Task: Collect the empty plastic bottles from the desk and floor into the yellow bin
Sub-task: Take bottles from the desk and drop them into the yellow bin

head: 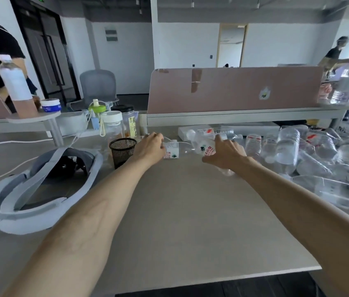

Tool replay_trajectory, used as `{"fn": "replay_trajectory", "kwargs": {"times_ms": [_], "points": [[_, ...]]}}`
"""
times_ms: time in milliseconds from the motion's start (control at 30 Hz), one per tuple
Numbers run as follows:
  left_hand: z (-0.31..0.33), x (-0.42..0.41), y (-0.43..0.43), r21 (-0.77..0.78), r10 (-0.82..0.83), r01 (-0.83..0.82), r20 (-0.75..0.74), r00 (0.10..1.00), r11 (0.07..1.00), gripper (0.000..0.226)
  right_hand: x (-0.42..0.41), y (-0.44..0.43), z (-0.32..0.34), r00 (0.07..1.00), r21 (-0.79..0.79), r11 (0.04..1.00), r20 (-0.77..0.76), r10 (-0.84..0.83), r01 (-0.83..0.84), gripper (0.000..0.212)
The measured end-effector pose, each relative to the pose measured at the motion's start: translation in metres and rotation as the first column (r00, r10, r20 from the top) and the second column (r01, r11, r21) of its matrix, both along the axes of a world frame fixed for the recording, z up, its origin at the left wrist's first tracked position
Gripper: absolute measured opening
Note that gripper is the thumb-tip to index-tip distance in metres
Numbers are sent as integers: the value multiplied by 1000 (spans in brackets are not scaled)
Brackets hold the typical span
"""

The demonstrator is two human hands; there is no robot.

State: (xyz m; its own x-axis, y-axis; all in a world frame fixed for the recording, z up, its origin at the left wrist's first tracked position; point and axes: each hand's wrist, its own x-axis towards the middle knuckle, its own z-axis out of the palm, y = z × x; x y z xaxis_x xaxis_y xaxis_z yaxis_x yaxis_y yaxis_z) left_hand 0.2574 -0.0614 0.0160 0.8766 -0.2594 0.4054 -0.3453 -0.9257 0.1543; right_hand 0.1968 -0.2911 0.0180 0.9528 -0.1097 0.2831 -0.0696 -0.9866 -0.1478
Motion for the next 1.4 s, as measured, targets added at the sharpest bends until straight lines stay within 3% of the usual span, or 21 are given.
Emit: {"fn": "replay_trajectory", "kwargs": {"times_ms": [100,167,333,500,733,833,933,1100,1267,1400], "points": [[-11,20,-19,178,-5,19,-80,997,984,49,-7,-11,-6,999,216,975,-13,-49,51,79],[-17,35,-32,212,-5,37,-152,988,976,61,-12,-20,-11,997,283,956,-14,-81,81,76],[-27,70,-53,302,74,2,-239,968,953,81,-21,-42,-22,991,302,945,0,-133,127,82],[-29,80,-61,393,110,8,-278,954,920,71,-33,-59,-30,983,323,933,39,-179,157,74],[-6,53,-67,214,122,-61,-285,951,975,69,-58,-69,-18,981,390,913,90,-169,121,73],[12,34,-70,55,114,-102,-290,950,993,79,-73,-72,-13,979,468,877,106,-176,107,70],[21,8,-89,-148,6,-53,-301,954,988,79,-95,-74,-12,967,530,834,92,-238,155,69],[37,-56,-155,-469,-208,20,-352,913,883,91,-151,-94,-2,942,619,769,138,-307,160,59],[42,-142,-242,-536,-433,226,-298,851,813,74,-223,-145,15,875,693,698,210,-437,182,60],[45,-206,-312,-663,-632,310,-321,706,682,82,-291,-201,16,775,768,589,204,-598,252,59]]}}
